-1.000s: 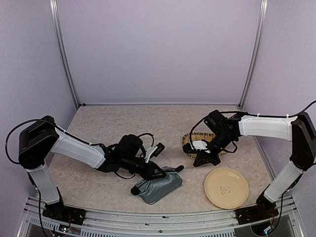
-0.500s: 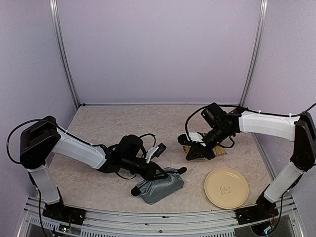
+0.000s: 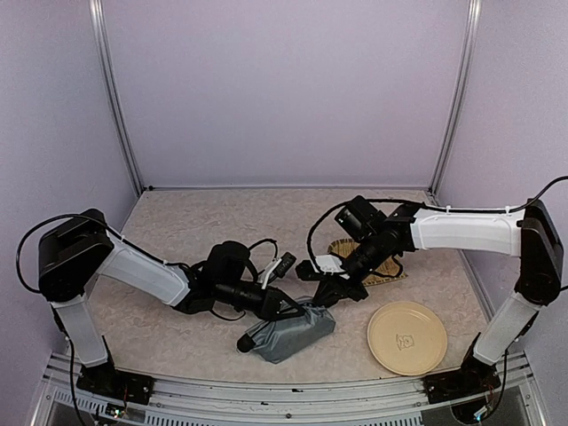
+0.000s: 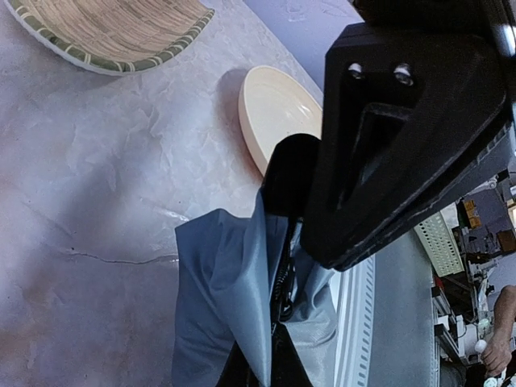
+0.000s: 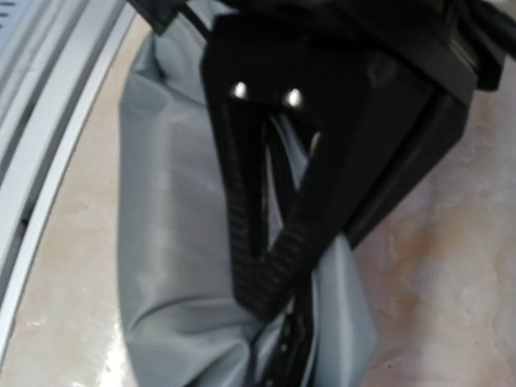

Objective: Sort the hair-cutting tools
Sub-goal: Zip the zipper on the kit bag.

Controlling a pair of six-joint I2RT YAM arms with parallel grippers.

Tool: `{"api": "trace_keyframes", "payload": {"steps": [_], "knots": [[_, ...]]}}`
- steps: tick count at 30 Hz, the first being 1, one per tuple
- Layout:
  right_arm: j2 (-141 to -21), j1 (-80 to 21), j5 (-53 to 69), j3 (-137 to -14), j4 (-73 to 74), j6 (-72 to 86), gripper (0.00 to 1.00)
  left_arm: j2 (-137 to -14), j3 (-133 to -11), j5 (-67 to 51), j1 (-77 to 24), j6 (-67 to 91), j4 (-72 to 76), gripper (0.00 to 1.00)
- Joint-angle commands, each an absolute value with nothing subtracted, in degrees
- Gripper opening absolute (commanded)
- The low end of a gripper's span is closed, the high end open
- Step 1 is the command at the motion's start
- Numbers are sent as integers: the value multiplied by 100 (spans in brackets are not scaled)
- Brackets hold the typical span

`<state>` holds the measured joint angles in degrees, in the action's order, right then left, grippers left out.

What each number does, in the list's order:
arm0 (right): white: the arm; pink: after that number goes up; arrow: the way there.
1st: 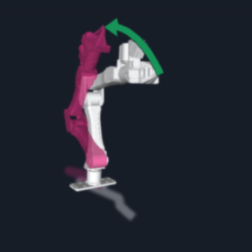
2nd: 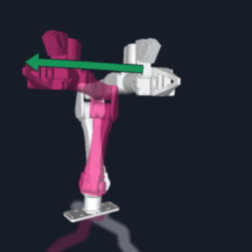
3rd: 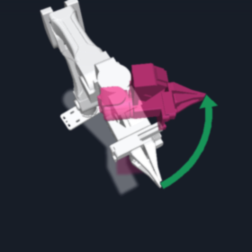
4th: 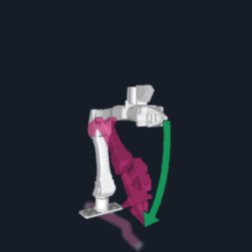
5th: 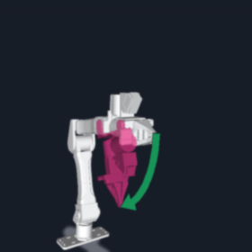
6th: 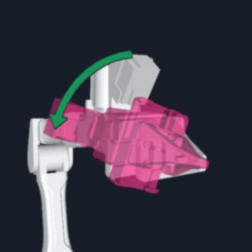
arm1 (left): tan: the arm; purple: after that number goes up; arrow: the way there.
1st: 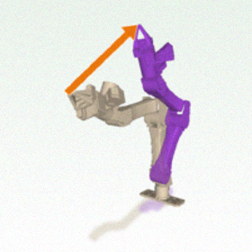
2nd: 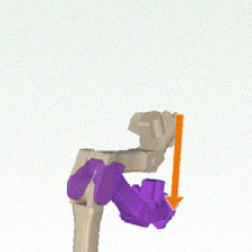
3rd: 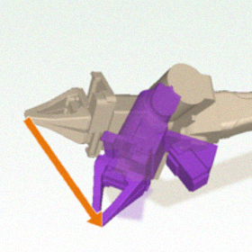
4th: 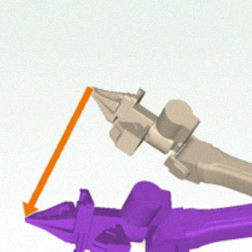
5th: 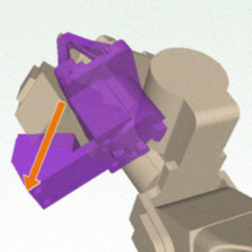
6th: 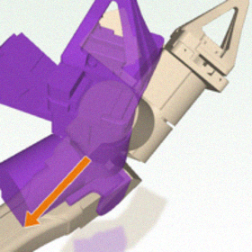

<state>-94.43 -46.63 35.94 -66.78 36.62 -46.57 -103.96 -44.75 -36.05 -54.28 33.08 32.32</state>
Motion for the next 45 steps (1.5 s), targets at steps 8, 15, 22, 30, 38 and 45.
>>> {"api": "trace_keyframes", "payload": {"steps": [8,15,22,30,38,45], "knots": [[-9580,-4911,3072,-6493,3185,-4331,16,-10337,-4495,-3885,-5396,3571,3965,3],[-9598,-5047,2993,-6449,3134,-4247,20,-10382,-4491,-3917,-5394,3717,4151,4],[-9496,-5046,2993,-6634,3226,-4148,7,-10425,-4490,-3903,-5394,3697,4045,4],[-9336,-5039,2866,-7031,3792,-4373,0,-10545,-4513,-3814,-5379,3530,3592,3],[-9457,-5032,2581,-7001,4286,-4630,0,-10543,-4514,-3706,-5353,3480,3243,2],[-9293,-4784,2494,-6528,4233,-4647,0,-10534,-4554,-3593,-5324,3396,2840,2]]}}
